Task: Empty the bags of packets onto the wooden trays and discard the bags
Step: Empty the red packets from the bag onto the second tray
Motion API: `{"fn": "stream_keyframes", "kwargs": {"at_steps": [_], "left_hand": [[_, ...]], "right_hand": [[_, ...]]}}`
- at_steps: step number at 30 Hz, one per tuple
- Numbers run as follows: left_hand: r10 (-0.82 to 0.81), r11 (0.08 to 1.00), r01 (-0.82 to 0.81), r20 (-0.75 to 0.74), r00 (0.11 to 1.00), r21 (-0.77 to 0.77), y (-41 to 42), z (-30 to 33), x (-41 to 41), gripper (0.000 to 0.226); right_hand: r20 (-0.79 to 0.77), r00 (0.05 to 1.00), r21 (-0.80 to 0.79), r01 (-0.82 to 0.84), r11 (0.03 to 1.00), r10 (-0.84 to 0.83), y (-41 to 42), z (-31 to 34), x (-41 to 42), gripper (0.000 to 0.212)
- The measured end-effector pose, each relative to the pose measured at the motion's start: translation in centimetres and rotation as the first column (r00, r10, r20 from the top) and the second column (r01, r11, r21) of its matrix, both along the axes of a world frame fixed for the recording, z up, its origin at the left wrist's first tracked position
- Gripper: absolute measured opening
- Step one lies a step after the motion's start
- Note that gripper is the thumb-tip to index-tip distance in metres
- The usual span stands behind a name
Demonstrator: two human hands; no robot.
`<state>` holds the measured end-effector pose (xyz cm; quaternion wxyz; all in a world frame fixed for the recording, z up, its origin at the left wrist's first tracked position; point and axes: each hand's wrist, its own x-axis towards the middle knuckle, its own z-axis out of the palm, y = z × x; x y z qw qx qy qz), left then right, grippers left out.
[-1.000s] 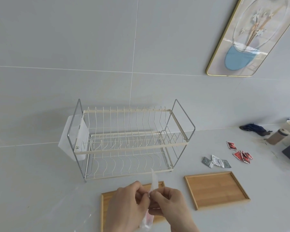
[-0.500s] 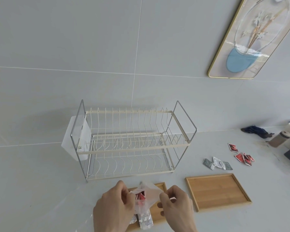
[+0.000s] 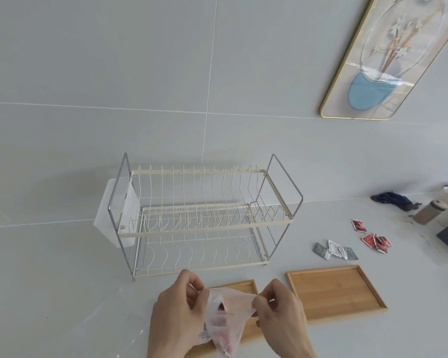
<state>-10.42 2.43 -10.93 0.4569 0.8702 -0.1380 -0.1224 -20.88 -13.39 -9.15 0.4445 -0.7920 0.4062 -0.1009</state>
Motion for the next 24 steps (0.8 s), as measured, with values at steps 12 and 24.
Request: {"fn": "stream_keyframes", "kwargs": {"at_steps": [12, 24], "left_hand": [[-0.324, 0.946, 0.321, 0.081, 0.942, 0.052, -1.2, -1.1, 1.5, 0.084], [-0.591, 0.802, 0.575, -0.073, 0.804, -0.158, -10.5, -2.7, -2.5, 0.055]], "right_hand": [[0.045, 0.977, 0.12, -0.212, 0.97, 0.208, -5.0, 3.7, -0.7, 0.016], [0.422, 0.883, 0.494, -0.413, 0.765, 0.204, -13.0, 8.5, -3.8, 0.025]]}}
